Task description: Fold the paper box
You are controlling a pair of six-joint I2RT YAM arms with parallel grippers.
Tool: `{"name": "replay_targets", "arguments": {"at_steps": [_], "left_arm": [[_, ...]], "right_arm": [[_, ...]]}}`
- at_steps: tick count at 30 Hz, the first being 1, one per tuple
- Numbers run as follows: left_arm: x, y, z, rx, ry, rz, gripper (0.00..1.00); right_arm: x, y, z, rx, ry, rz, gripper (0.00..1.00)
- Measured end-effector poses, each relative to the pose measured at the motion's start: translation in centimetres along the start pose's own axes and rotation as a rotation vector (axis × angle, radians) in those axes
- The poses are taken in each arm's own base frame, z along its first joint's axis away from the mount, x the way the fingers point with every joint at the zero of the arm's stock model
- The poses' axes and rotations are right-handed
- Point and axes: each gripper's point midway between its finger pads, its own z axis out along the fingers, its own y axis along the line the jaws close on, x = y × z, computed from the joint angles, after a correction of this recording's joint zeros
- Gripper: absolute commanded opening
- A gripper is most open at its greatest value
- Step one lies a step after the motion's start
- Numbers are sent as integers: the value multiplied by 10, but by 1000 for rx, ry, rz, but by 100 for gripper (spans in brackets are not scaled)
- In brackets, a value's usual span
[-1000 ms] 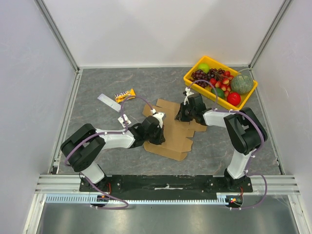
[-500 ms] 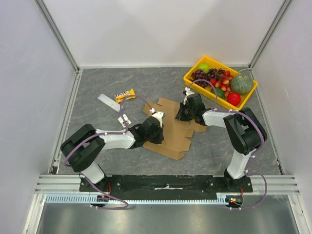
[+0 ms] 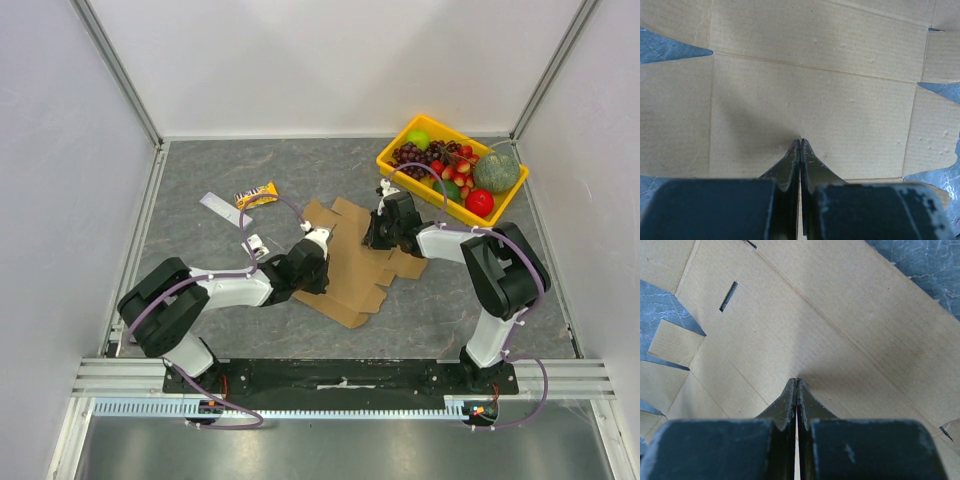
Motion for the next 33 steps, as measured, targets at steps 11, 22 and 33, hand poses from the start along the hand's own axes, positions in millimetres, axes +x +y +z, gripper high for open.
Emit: {"name": "replay_targets", "arguments": {"at_steps": [11,22,33], "left_arm": [[-4,-1,-11,9,-3,18,4],[-34,-17,-37,78,-93,37,5],[-69,16,-58,48,-171,-34,2]], "right_arm": [[-11,7,-20,-13,-20,-63,9],[-59,20,-70,-5,-222,-136,3],[-90,-24,-109,226,-369,-89,0]]}}
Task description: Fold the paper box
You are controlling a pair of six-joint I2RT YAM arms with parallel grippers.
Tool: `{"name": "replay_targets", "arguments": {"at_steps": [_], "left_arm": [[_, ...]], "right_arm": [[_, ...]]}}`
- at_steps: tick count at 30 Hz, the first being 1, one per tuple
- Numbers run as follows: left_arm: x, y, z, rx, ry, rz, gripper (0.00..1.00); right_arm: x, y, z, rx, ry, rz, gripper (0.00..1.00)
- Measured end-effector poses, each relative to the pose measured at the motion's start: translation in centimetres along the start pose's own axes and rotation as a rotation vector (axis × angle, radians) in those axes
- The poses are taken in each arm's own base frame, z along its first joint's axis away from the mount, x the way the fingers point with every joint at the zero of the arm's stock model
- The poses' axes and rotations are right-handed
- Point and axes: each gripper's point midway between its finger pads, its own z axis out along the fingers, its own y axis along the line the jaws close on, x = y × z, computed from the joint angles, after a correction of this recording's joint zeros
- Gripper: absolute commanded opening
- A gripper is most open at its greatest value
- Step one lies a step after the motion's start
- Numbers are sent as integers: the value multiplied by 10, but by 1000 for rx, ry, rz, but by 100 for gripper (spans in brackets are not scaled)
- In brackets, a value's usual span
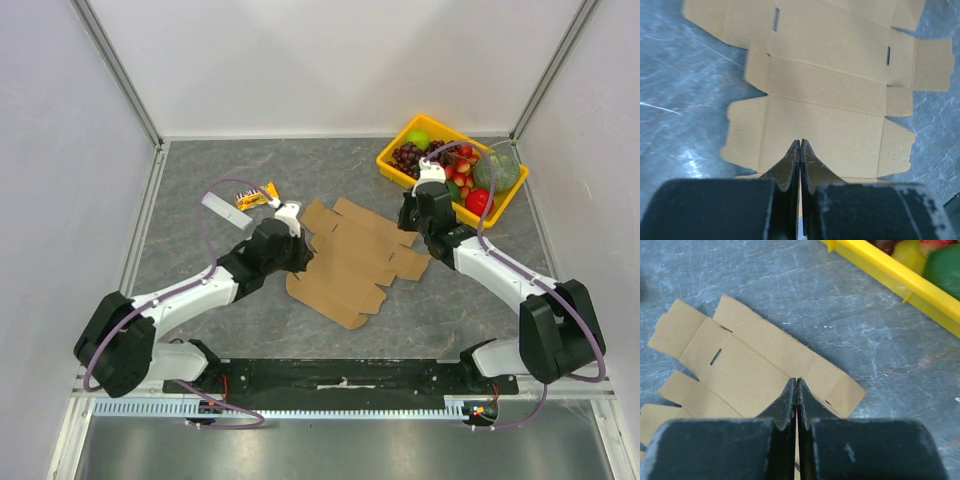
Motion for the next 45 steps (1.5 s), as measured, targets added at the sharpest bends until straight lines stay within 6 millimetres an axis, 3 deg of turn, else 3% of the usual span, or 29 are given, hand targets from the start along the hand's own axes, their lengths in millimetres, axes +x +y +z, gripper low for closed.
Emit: {"name": "replay_targets", "arguments": {"at_steps": [5,9,23,33,45], "left_arm": [[-28,25,-14,-28,-69,-60,2],[-43,30,-25,-26,-118,-78,2],[-26,46,-36,-74,-84,-94,2],[-40,87,-53,-205,-147,-155,2],[-32,128,-69,-346,-132,-259,4]], "right_arm": [[6,-13,-2,32,13,8,0],[12,-15,-2,28,36,11,0],[26,-12,4,1,87,15,0],[37,-14,10,3,122,15,0],[41,-15,12,-1,138,16,2]]}}
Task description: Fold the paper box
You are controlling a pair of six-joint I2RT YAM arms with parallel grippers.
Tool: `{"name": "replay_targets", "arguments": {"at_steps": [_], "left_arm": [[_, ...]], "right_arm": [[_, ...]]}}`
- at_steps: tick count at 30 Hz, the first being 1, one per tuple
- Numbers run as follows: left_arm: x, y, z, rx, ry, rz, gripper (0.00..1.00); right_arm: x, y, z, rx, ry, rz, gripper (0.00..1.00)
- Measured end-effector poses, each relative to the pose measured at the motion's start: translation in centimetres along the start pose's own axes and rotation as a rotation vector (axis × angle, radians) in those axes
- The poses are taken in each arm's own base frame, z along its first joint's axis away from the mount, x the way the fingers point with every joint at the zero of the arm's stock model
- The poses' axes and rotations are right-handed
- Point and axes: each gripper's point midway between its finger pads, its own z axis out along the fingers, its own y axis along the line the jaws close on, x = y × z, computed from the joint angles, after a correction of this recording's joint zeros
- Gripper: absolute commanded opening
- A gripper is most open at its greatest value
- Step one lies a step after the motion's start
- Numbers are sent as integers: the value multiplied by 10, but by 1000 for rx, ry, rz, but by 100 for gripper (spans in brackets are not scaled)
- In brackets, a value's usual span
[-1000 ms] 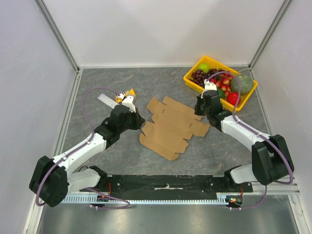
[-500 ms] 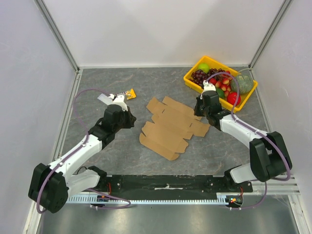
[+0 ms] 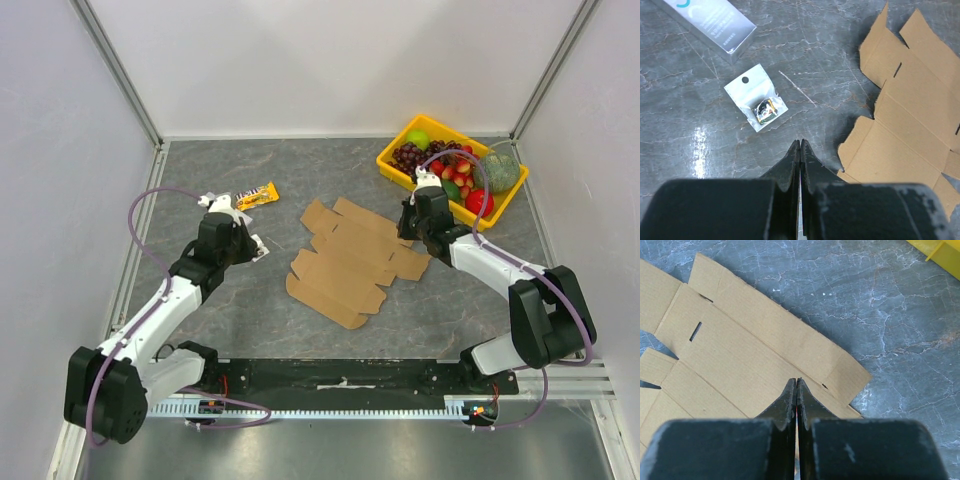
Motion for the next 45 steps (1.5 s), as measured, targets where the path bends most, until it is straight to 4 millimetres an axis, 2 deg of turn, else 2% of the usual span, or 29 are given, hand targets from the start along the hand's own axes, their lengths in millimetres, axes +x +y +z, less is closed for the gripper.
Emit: {"name": "replay_targets", "arguments": {"at_steps": [2,7,12,15,16,20,25,32,41,45], "left_arm": [[0,3,0,-9,3,-7,13],[-4,0,-3,8,-16,-13,35],[-9,-7,-8,52,-43,-17,62],[-8,-11,-8,68,-40,-8,85],[-7,-14,-8,75,-38,-4,89],[-2,-21,-7,92,-22,14,94],[8,-20,0,73,14,25,95],[6,-23,1,68,2,33,96],[5,-24,1,68,-2,33,96],[5,-25,0,76,-2,34,96]], "right_arm": [[0,-1,0,2,0,2,12],[0,1,0,-16,7,-4,49],[2,5,-1,-47,17,-19,63],[2,5,-1,-49,18,-21,85],[3,5,-1,-49,19,-23,88],[5,1,-1,-27,25,-16,92],[1,-9,-1,35,6,-6,98],[-20,-8,-4,32,-101,-4,98],[-25,-8,-3,21,-132,-42,98],[-23,-9,8,45,-65,-69,96]]}}
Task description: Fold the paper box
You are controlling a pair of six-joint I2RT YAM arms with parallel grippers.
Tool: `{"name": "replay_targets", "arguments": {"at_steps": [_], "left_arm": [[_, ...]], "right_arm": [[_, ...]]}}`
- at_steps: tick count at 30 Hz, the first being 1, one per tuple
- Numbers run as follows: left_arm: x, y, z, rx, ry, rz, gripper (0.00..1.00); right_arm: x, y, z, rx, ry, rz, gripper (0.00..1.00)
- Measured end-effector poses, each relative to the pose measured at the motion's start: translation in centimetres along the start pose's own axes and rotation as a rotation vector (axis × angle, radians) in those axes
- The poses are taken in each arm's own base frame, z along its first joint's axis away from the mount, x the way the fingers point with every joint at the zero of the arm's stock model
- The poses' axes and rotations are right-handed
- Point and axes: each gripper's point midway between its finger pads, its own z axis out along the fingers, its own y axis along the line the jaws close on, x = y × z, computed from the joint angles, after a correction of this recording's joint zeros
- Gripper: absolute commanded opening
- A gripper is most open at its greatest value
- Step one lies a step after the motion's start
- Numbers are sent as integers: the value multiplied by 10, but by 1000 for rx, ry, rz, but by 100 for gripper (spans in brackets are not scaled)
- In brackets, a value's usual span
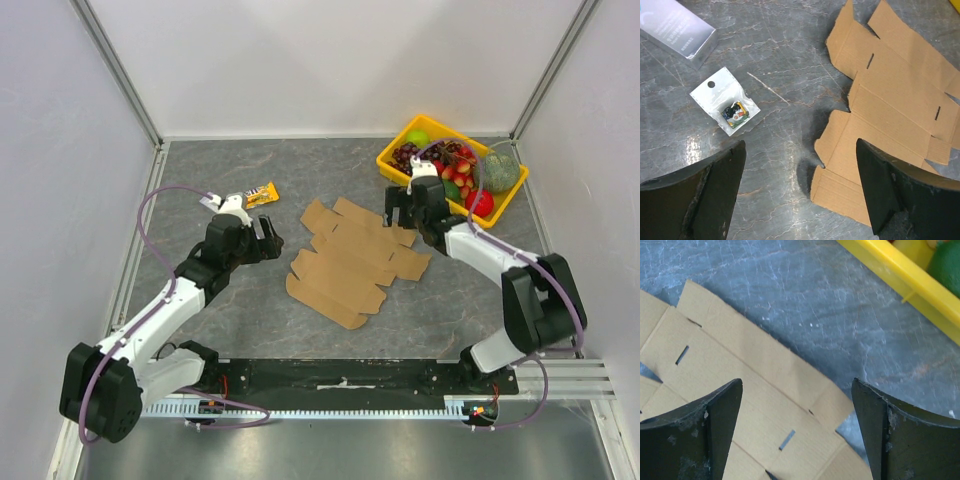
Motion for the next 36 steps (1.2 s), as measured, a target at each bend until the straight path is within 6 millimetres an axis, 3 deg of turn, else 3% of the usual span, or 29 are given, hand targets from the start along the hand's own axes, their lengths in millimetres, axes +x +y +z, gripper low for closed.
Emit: {"name": "replay_targets", "arguments": {"at_steps": [4,8,11,12,16,20,25,30,36], "left_arm": [[-3,-10,-4,36,-15,10,96],[-1,-22,-6,81,-12,21,96],[7,-36,-4,133,17,37,96],[16,-48,-2,182,48,53,95],[28,-67,3,239,78,79,92],[42,-93,14,295,118,119,80],[52,-118,36,317,167,148,61],[72,-124,51,312,222,162,40],[94,-128,60,306,276,184,27]], "right_arm": [[-8,3,23,9,53,-39,96],[-1,4,40,-30,115,-70,96],[4,5,59,-77,164,-99,95],[10,7,72,-110,192,-126,95],[18,13,87,-173,226,-168,95],[24,21,104,-251,247,-192,94],[22,19,107,-320,236,-189,93],[19,19,107,-380,231,-175,90],[20,23,103,-469,239,-145,85]]}}
